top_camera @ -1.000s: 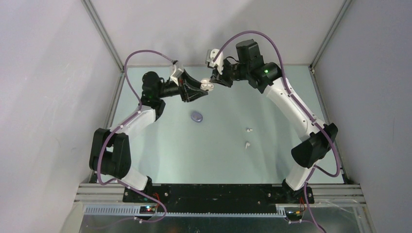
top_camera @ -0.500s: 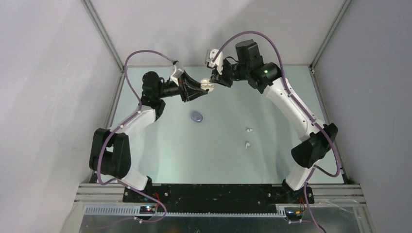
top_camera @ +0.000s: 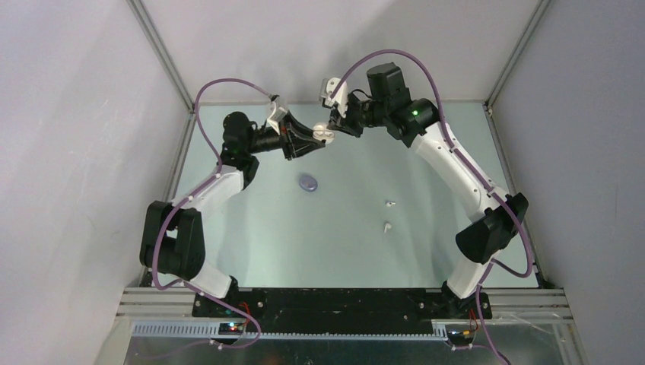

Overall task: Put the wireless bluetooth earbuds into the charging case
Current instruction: Pass from the right arm to the left, then pick up the left earbud from the center of the board.

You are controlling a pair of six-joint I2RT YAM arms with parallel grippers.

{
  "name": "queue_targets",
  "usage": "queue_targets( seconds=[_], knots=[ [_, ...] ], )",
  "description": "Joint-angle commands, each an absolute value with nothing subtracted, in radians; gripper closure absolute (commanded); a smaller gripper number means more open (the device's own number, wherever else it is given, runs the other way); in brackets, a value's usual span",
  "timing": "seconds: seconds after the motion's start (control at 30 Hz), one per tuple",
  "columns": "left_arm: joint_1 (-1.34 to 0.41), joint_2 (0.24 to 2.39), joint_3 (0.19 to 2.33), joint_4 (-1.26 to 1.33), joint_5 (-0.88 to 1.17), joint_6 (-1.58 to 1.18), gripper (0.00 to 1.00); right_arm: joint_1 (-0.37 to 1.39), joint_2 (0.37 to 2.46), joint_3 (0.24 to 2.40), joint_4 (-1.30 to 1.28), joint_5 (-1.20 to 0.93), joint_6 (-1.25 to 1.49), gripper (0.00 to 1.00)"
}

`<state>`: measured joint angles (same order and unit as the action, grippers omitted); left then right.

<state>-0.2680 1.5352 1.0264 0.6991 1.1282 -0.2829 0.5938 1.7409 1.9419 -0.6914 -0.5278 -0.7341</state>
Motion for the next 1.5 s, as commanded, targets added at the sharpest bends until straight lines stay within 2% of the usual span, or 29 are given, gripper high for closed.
queue_targets(
  seconds=[0.0,0.07,0.13,0.2,0.27,0.33,0.5,0.6,0.73,0.83,0.93,1.07,1.23,1.47],
  knots=[
    [-0.267,1.517,1.027,0.767,1.135,-0.294,0.83,0.6,1.719,1.984,-0.669,-0.519,-0.733,1.0],
    [-0.267,1.523,1.027,0.781,1.142,-0.303,0.96,0.603,1.718,1.983,-0.669,-0.515,-0.732,1.0],
    [-0.267,1.532,1.023,0.817,1.148,-0.327,1.0,0.603,1.717,1.982,-0.666,-0.51,-0.728,1.0],
    [-0.267,1.546,1.017,0.877,1.154,-0.369,1.0,0.605,1.715,1.979,-0.653,-0.497,-0.709,0.89],
    [-0.266,1.558,1.014,0.938,1.158,-0.424,1.0,0.604,1.711,1.985,-0.635,-0.475,-0.668,0.66],
    [-0.264,1.568,1.014,0.976,1.162,-0.447,1.0,0.59,1.709,2.025,-0.645,-0.48,-0.605,0.58],
    [-0.256,1.589,1.015,1.043,1.158,-0.488,1.0,0.508,1.737,2.249,-0.882,-0.673,-0.474,0.49],
    [-0.255,1.59,1.01,1.056,1.148,-0.506,1.0,0.464,1.687,2.236,-0.936,-0.75,-0.444,0.46],
    [-0.254,1.583,1.007,1.061,1.13,-0.533,1.0,0.41,1.574,2.023,-0.968,-0.766,-0.544,0.47],
    [-0.247,1.564,1.01,1.051,1.12,-0.56,1.0,0.36,1.497,1.733,-0.962,-0.757,-0.619,0.51],
    [-0.238,1.544,1.012,1.017,1.121,-0.576,1.0,0.332,1.447,1.484,-0.984,-0.707,-0.725,0.61],
    [-0.218,1.506,0.99,0.966,1.117,-0.575,1.0,0.341,1.442,1.283,-0.986,-0.613,-0.855,0.72],
    [-0.198,1.456,0.948,0.918,1.103,-0.569,1.0,0.334,1.495,1.196,-0.923,-0.503,-0.817,0.78],
    [-0.177,1.4,0.891,0.885,1.066,-0.569,1.0,0.337,1.566,1.194,-0.798,-0.401,-0.838,0.78]
  ],
)
